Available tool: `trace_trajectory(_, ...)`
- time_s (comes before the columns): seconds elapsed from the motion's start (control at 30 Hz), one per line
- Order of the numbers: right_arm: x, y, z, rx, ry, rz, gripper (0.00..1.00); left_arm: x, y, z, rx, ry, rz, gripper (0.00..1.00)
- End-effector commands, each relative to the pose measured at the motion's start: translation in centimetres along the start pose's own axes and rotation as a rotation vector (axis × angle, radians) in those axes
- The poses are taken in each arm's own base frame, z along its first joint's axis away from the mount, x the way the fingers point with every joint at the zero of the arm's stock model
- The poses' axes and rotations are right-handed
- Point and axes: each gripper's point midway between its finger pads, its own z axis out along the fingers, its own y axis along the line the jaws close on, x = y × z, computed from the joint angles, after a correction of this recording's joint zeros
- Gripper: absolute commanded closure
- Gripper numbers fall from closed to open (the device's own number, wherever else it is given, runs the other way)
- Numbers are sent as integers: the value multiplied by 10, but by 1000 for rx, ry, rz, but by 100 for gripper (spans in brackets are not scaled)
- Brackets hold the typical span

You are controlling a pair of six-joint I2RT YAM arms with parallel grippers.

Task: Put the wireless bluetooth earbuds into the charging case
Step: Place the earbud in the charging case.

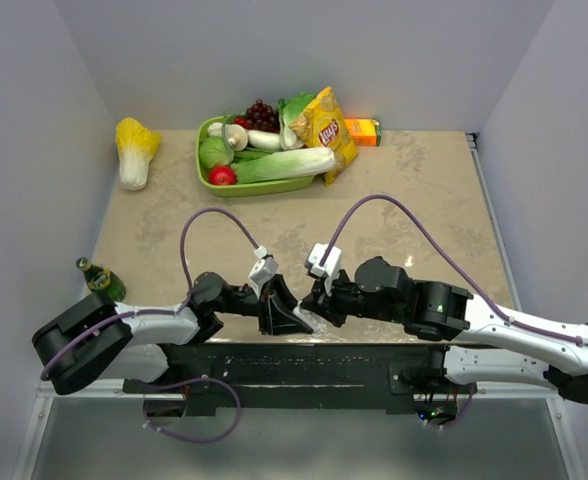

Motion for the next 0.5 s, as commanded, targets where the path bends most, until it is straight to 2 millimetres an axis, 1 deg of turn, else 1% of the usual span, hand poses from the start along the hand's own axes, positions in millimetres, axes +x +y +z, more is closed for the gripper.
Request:
trace_trajectory(0.0,4,-1,-2,16,6,3,100,-87,-64,-3,221,-301,441,100)
trace_trajectory(0.23,2,-3,-5,25,-11,10,100,-85,-60,-3,213,-295,436,100)
trace_trajectory(0.47,3,2,-3,2,-6,10,100,-86,-58,-3,204,-298,435,100)
